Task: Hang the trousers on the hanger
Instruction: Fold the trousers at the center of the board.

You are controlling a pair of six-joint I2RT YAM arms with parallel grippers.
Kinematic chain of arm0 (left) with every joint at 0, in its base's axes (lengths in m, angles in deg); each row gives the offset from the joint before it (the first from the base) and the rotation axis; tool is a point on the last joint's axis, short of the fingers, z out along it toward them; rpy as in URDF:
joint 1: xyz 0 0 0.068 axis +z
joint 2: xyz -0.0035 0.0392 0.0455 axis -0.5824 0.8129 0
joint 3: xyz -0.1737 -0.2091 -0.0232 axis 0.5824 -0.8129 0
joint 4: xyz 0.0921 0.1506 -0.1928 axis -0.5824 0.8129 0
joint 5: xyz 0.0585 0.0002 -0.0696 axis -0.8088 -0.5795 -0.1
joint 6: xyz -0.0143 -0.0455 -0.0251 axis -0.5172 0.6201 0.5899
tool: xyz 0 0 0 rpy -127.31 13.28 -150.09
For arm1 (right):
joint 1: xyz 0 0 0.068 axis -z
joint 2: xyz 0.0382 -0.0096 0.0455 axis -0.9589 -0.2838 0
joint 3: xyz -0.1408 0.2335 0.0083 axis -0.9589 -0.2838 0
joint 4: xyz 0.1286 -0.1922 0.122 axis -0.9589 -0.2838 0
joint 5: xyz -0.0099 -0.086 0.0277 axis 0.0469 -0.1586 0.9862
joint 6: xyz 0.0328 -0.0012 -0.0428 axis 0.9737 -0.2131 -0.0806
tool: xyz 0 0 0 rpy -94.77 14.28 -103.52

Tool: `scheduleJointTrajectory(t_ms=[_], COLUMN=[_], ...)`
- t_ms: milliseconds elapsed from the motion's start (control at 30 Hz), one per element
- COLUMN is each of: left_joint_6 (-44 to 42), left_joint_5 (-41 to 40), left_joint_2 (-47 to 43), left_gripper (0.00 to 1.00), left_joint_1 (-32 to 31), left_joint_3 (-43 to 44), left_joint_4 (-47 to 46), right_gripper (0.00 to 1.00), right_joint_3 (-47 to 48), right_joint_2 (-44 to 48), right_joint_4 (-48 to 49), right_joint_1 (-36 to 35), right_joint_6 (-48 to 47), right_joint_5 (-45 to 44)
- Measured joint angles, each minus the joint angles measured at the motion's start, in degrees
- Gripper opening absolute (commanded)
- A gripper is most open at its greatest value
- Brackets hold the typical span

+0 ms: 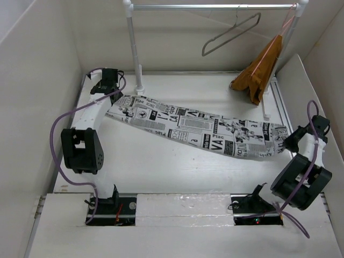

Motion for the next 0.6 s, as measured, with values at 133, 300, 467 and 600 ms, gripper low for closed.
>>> scheduleJointTrajectory(t_ms=[133, 300, 467, 600], left_joint_6=[0.6, 0.3, 0.3, 0.1], left_joint_5=[-2.8, -2.4, -1.9, -0.8], left_joint_2=[-1.2, 2.2, 10.8, 15.7], left_gripper=[0.47, 0.47, 0.43, 0.42], left_joint_1=[0.6, 4.7, 8.2, 8.7], left_joint_3=[1.2, 2.1, 6.9, 9.6], left_joint_4=[0.2, 0.4, 2.1, 0.7], right_gripper=[0.58, 0.41, 0.0, 0.06], right_joint_3=[4.0, 7.5, 7.1, 3.4], right_joint_2=[-3.4, -4.2, 0.9, 5.2], right_joint_4=[-1.1, -1.7, -0.9, 0.9], right_joint_1=[-3.2, -10.8, -20.3, -26.0], right_joint_6=[-2.6, -3.8, -4.3, -5.5], right_joint_5=[-0.6, -0.6, 0.5, 3.8])
